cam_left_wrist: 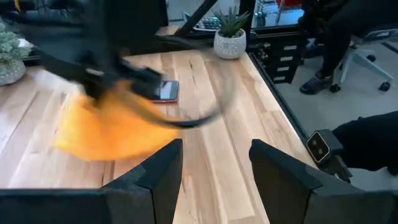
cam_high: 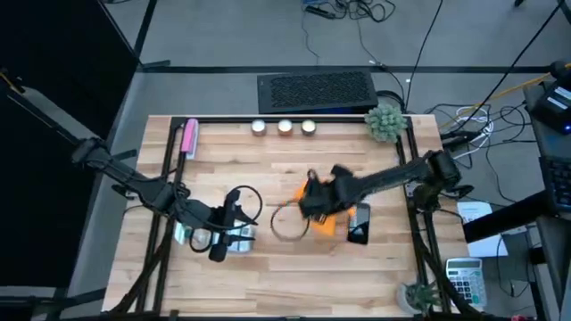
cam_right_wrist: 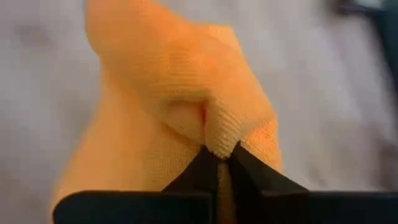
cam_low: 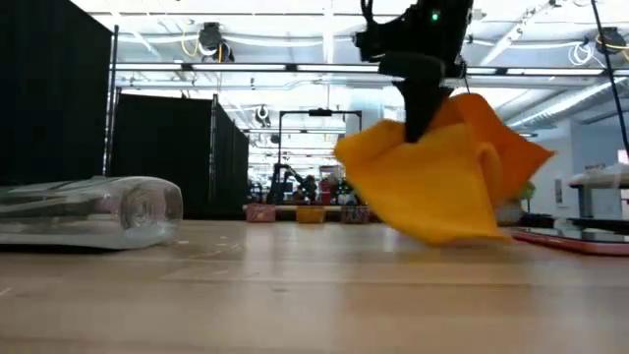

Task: Apply microfiber cloth
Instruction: Move the microfiber cloth to the top of the cellphone

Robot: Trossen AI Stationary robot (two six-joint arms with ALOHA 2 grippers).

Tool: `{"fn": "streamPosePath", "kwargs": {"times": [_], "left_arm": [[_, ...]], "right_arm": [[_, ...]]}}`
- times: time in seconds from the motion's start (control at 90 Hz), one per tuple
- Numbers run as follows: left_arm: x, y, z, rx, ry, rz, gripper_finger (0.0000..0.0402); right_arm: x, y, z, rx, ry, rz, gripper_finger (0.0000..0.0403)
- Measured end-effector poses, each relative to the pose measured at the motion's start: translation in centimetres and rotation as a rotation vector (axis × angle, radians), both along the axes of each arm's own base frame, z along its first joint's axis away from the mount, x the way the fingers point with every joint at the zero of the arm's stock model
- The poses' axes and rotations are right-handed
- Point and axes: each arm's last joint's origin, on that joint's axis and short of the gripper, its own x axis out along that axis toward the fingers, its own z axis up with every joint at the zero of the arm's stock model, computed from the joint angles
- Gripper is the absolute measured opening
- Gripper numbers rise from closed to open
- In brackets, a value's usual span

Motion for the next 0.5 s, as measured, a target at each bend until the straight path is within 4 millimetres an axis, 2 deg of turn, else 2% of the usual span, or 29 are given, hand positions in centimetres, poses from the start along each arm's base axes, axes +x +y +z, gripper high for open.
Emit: {"fn": "streamPosePath", "kwargs": {"times": [0.078, 0.256, 0.389, 0.5], "left_arm": [[0.0, 0.0, 0.0, 0.001, 0.002, 0.001, 0.0171], [0.0, 0.0, 0.0, 0.001, 0.004, 0.001, 0.0171], [0.0, 0.0, 0.0, 0.001, 0.004, 0.001, 0.0171], [0.0, 0.0, 0.0, 0.001, 0.004, 0.001, 0.0171]], "right_arm": [[-1.1, -2.3, -0.5, -0.006, 0.029, -0.079, 0.0002], [-3.5, -6.4, -4.7, 0.007, 0.05, -0.254, 0.0005], [-4.5, -8.1, -8.1, 0.1, 0.003, -0.349, 0.0021], [-5.1, -8.8, -9.5, 0.174, -0.009, -0.365, 0.0059]]}}
